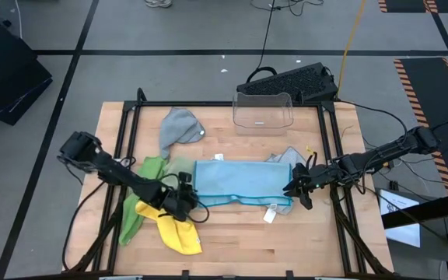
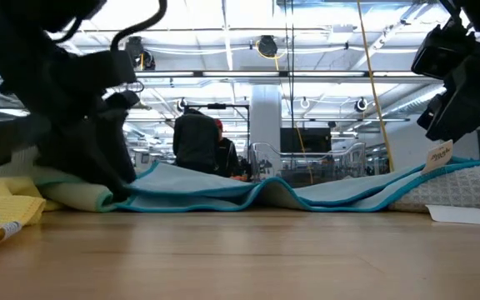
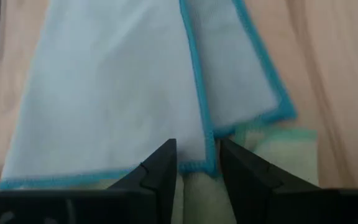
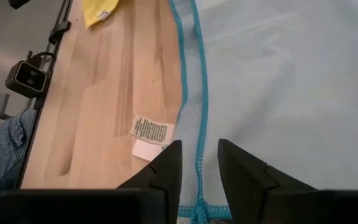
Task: Fold microfiber towels
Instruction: Fold the blue towel
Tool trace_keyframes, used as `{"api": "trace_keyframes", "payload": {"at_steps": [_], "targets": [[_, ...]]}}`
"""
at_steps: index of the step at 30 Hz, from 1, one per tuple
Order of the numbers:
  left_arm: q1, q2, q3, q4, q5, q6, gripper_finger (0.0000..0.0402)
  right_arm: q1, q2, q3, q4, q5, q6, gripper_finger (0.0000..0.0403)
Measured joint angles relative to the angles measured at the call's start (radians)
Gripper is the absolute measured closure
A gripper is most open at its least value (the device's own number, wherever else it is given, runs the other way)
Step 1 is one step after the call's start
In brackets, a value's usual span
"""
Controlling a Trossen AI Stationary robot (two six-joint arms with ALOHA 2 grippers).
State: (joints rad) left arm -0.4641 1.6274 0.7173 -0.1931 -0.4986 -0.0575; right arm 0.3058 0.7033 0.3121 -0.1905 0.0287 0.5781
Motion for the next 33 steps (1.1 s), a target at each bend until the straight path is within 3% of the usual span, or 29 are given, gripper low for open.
{"api": "trace_keyframes", "payload": {"at_steps": [6, 15, 21, 33], "targets": [[-0.003, 0.057, 0.0, 0.04, -0.063, 0.004, 0.0289, 0.0, 0.0, -0.042, 0.04, -0.005, 0.017, 0.0309], [0.004, -0.012, 0.006, 0.035, -0.035, -0.025, 0.0392, 0.0, -0.002, -0.099, 0.061, -0.007, 0.071, 0.0309], [0.003, -0.083, 0.016, 0.04, -0.023, -0.027, 0.0393, 0.0, -0.005, -0.099, 0.134, -0.007, 0.055, 0.0309], [-0.002, -0.124, 0.069, 0.054, 0.142, -0.059, 0.0395, 0.0, -0.011, -0.099, 0.166, -0.008, 0.031, 0.0309]]}}
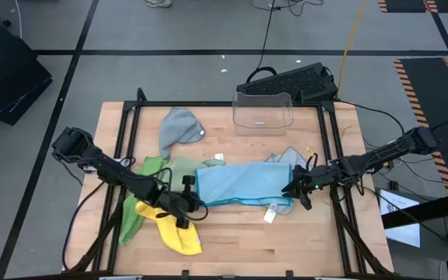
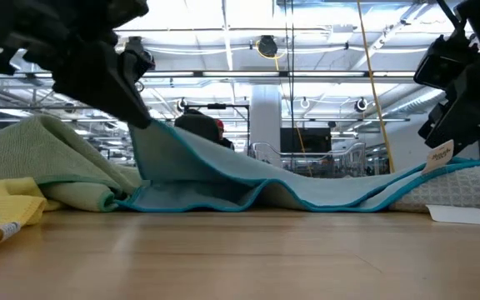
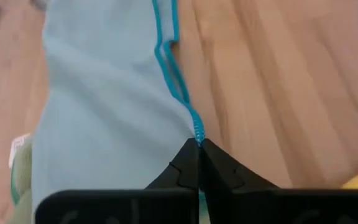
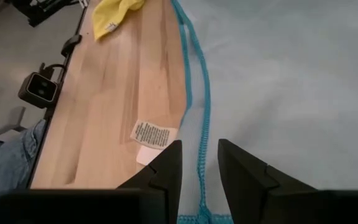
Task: Fold microfiber towels
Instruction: Fold the blue towel
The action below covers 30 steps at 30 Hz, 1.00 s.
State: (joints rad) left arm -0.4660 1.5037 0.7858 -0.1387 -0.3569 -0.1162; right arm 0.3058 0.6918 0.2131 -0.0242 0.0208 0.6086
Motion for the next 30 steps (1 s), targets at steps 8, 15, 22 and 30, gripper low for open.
{"api": "trace_keyframes", "payload": {"at_steps": [8, 15, 22, 30], "targets": [[0.006, 0.001, -0.017, -0.069, 0.016, -0.087, 0.0359, 0.012, 0.0, 0.0, 0.008, 0.0, 0.007, 0.0309], [0.006, 0.001, -0.025, -0.068, 0.039, -0.127, 0.0268, 0.031, 0.0, 0.0, 0.05, 0.002, 0.008, 0.0309], [0.049, -0.042, -0.025, -0.069, -0.057, -0.093, 0.0201, 0.057, 0.002, 0.0, 0.096, 0.075, -0.013, 0.0309], [0.321, -0.007, -0.025, -0.11, 0.024, -0.149, 0.0197, 0.081, 0.022, 0.0, 0.188, 0.218, -0.112, 0.0309]]}}
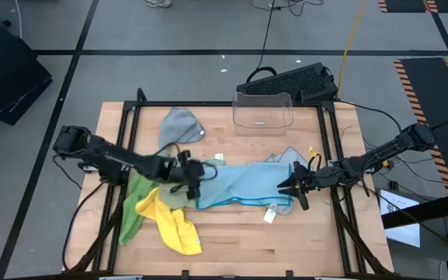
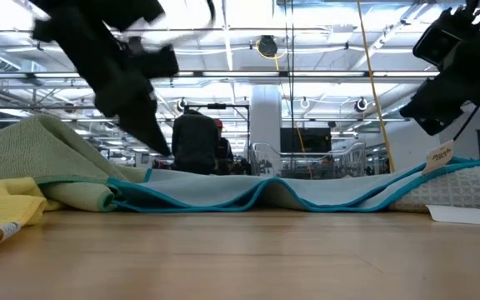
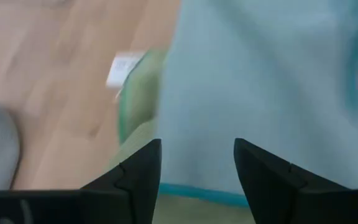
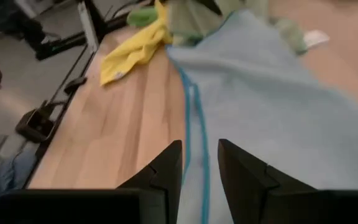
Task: Fold microfiber towels
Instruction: Fold the blue towel
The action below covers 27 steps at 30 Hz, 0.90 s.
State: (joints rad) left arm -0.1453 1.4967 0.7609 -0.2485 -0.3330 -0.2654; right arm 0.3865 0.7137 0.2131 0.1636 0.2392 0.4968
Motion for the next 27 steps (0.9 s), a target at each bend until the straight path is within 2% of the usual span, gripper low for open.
{"api": "trace_keyframes", "payload": {"at_steps": [5, 9, 12, 14, 19, 20, 23, 27], "targets": [[0.125, 0.03, 0.0, -0.014, 0.091, 0.089, 0.0197, 0.013, 0.059, 0.0, 0.064, 0.14, -0.005, 0.031], [0.181, 0.035, 0.0, -0.016, 0.172, 0.134, 0.0199, 0.015, 0.155, 0.0, 0.165, 0.155, -0.031, 0.031], [0.198, 0.035, 0.0, -0.015, 0.294, 0.185, 0.0223, 0.015, 0.234, 0.0, 0.263, 0.154, -0.07, 0.031], [0.194, 0.035, 0.0, -0.015, 0.329, 0.224, 0.0258, 0.015, 0.286, 0.0, 0.328, 0.155, -0.089, 0.031], [0.187, 0.035, 0.0, -0.016, 0.33, 0.283, 0.0376, 0.015, 0.414, 0.0, 0.465, 0.155, -0.098, 0.031], [0.188, 0.035, 0.0, -0.016, 0.316, 0.284, 0.0387, 0.015, 0.44, 0.0, 0.493, 0.156, -0.096, 0.031], [0.188, 0.014, -0.001, -0.029, 0.248, 0.291, 0.0387, 0.015, 0.507, 0.0, 0.554, 0.154, -0.091, 0.031], [0.188, -0.043, 0.01, -0.038, 0.236, 0.325, 0.0395, 0.015, 0.554, 0.0, 0.578, 0.154, -0.079, 0.031]]}}
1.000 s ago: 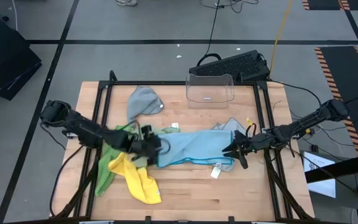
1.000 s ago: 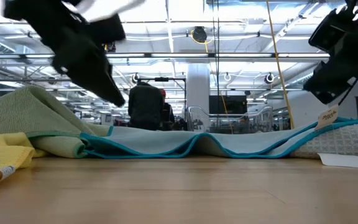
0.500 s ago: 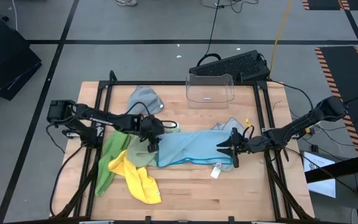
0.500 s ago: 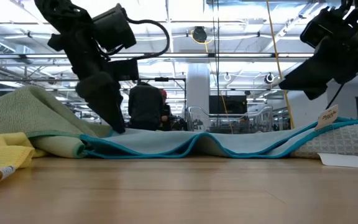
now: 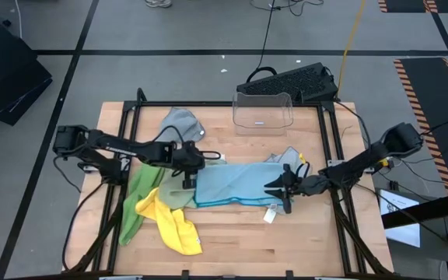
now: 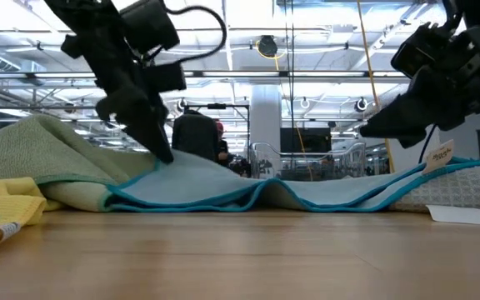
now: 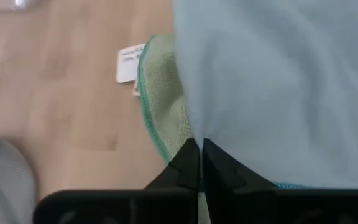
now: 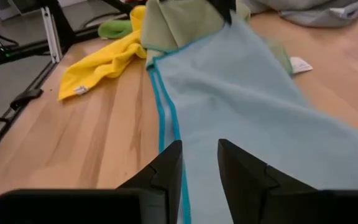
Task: Fold microfiber towels
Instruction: Fold the blue towel
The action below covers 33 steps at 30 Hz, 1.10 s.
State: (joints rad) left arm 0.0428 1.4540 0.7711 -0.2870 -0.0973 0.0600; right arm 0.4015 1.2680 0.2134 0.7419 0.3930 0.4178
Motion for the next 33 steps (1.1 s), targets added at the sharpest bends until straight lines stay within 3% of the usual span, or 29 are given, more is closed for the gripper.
{"api": "trace_keyframes", "payload": {"at_steps": [6, 14, 21, 28, 33], "targets": [[0.013, -0.108, 0.005, -0.047, -0.005, 0.051, 0.0383, 0.0, 0.025, 0.001, -0.042, 0.001, -0.001, 0.031], [0.034, -0.127, 0.002, -0.105, -0.006, 0.043, 0.0396, 0.019, 0.07, 0.001, -0.165, -0.026, 0.13, 0.0311], [0.055, -0.127, 0.001, -0.144, -0.005, 0.042, 0.0375, 0.086, 0.104, 0.001, -0.255, -0.042, 0.256, 0.0347], [0.052, -0.118, 0.0, -0.111, 0.049, -0.019, 0.0372, 0.112, 0.04, -0.001, -0.293, -0.057, 0.208, 0.0383], [0.004, -0.118, 0.0, -0.069, 0.068, -0.039, 0.0372, 0.111, -0.051, -0.001, -0.289, -0.012, 0.148, 0.0358]]}}
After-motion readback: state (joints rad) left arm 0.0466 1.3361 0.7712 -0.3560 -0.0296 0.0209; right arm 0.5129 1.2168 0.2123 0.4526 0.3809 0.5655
